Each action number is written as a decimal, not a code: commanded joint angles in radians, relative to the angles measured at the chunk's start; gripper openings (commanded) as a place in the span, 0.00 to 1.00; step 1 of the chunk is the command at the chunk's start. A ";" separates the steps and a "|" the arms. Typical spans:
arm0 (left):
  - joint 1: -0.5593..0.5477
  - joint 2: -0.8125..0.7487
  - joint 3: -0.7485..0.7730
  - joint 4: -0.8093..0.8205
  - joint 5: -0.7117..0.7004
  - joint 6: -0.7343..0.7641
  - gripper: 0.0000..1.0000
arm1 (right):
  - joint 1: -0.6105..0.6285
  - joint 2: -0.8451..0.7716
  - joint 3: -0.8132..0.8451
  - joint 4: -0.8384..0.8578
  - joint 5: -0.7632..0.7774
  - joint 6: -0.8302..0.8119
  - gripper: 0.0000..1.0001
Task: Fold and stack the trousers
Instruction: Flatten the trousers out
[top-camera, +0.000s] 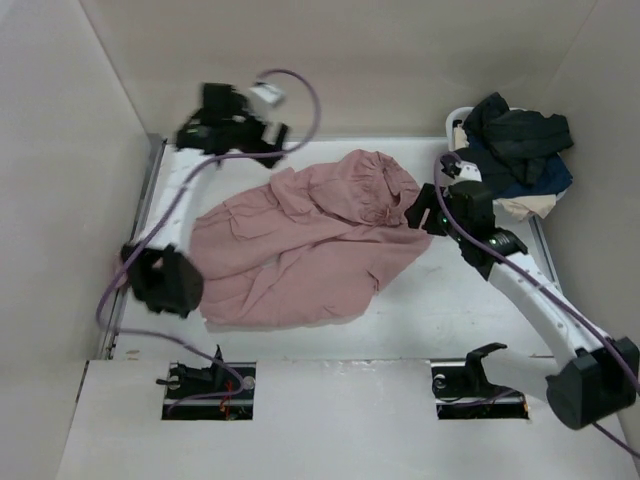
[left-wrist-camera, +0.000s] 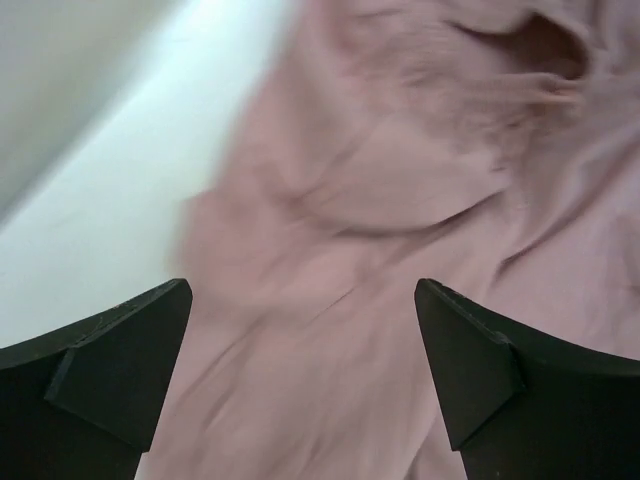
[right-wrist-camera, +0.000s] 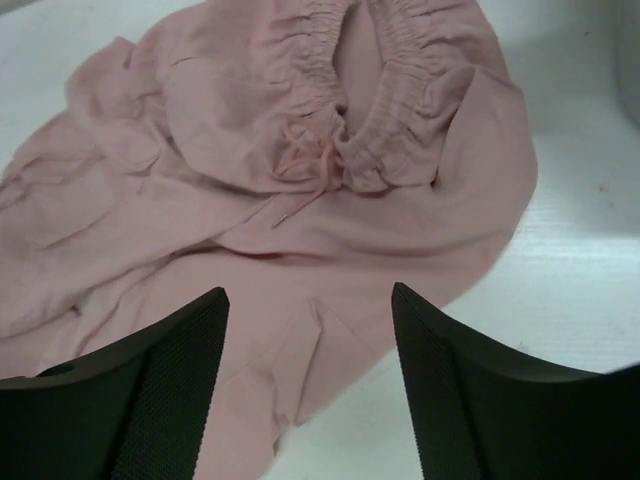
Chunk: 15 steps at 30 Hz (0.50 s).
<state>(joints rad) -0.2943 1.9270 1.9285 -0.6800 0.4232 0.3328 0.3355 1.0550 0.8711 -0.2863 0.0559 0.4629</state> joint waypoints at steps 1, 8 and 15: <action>0.192 -0.264 -0.103 -0.194 -0.110 0.168 1.00 | 0.009 0.155 0.080 -0.096 0.073 -0.102 0.74; 0.419 -0.329 -0.609 0.006 -0.415 0.359 1.00 | -0.014 0.469 0.198 -0.039 0.180 -0.193 0.99; 0.493 -0.106 -0.583 0.103 -0.485 0.341 0.97 | -0.016 0.729 0.351 -0.028 0.145 -0.227 0.95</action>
<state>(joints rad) 0.1616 1.8557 1.3025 -0.6262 -0.0105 0.6506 0.3256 1.7561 1.1538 -0.3328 0.1894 0.2642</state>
